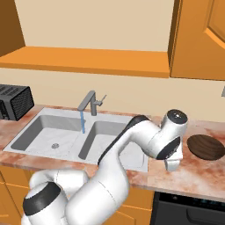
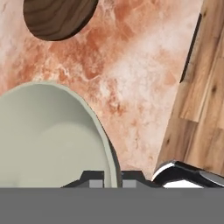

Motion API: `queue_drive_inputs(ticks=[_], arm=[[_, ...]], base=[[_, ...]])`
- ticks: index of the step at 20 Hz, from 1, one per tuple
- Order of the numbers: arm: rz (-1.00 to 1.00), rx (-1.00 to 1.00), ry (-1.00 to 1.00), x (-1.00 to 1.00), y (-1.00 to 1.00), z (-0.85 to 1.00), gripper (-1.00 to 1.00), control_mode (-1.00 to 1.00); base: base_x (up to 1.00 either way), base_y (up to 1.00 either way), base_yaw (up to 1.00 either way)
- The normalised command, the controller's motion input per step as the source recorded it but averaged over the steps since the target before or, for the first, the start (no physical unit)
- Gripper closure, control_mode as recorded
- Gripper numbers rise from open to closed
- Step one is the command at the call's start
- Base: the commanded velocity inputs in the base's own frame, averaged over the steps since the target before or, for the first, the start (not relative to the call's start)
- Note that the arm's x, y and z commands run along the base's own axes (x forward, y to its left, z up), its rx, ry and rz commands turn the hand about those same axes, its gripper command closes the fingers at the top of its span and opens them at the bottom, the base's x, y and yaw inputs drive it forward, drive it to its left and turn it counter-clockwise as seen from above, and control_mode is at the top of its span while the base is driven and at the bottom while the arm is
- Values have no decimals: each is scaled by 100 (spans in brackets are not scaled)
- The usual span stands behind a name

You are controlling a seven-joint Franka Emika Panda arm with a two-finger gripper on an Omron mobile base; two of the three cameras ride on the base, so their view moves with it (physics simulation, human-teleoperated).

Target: Rinse each bowl for a few seconds and place them down in the sink or on the counter.

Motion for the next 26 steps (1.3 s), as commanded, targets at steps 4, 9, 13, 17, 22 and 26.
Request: queue_drive_inputs(ticks=[4, 9, 13, 17, 22, 26], arm=[[10, -22, -35, -1, 81, 0, 100, -100], [9, -14, -26, 6, 66, -2, 100, -100], [7, -10, -3, 22, 51, 10, 100, -100], [5, -15, 0, 19, 45, 31, 100, -100], [9, -17, 0, 15, 44, 34, 100, -100], [10, -15, 2, 9, 49, 14, 100, -100]], base=[[0, 0, 0], [0, 0, 0], [0, 0, 0], [0, 0, 0], [0, 0, 0], [0, 0, 0]])
